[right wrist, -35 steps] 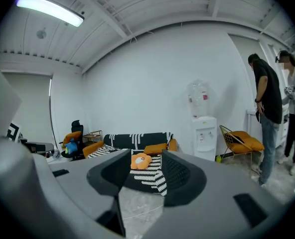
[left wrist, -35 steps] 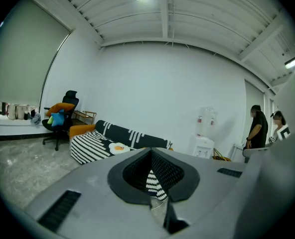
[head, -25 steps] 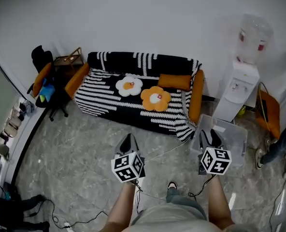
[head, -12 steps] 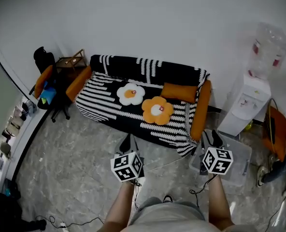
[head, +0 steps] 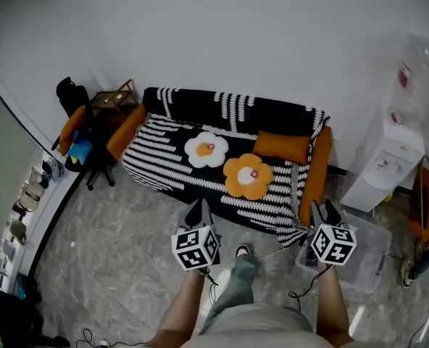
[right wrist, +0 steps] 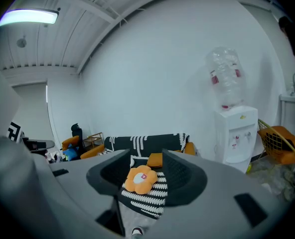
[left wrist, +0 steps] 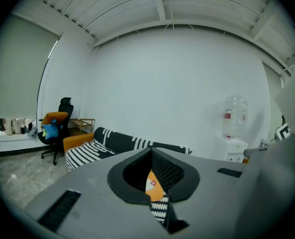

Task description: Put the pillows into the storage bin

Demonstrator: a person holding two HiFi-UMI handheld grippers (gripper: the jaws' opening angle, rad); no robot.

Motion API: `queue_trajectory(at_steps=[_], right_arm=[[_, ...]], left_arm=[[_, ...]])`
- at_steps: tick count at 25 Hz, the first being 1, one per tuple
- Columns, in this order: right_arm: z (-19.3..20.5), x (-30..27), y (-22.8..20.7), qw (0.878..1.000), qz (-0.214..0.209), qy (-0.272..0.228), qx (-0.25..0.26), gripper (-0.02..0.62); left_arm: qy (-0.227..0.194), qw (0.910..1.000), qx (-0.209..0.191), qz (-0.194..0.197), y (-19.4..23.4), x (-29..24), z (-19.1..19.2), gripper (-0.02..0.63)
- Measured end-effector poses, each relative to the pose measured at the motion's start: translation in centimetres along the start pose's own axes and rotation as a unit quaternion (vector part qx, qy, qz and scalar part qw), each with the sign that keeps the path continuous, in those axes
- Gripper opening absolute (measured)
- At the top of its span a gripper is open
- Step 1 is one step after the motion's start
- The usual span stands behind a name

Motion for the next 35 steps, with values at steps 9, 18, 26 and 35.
queue_trajectory(at_steps=[9,18,26,35], right_arm=[[-5.8,-10.1,1.5,0.999,0.033,0.007,0.005,0.204],[-12.2,-20.2,2.3,0.998,0.069,0.005,-0.003,0.206],[-13.2,-25.3,1.9,0.995,0.089,0.033,-0.008,0.199],[-14.8,-32.2,0.5,0.995,0.069,0.065,0.002,0.196]], left_arm=[[-0.005,0.9994,0.005,0.035,3.3,-13.2,-7.0,0.011],[0.010,0.9984,0.008,0.054,7.5,-25.0,-12.0,0.011],[0.048,0.9970,0.017,0.058,9.4,-31.6,-12.1,0.011],[0.069,0.9968,0.018,0.036,10.1,-36.2,-12.6,0.011]])
Point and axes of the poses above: the fingertips, and each gripper's own axes: x backward along the fingers, y to its left, z out of its underside, the point moved 5 cm from there along x, backward along the fingers, and after that the axes turned 11 degrees about y, right-handed, at the moved point
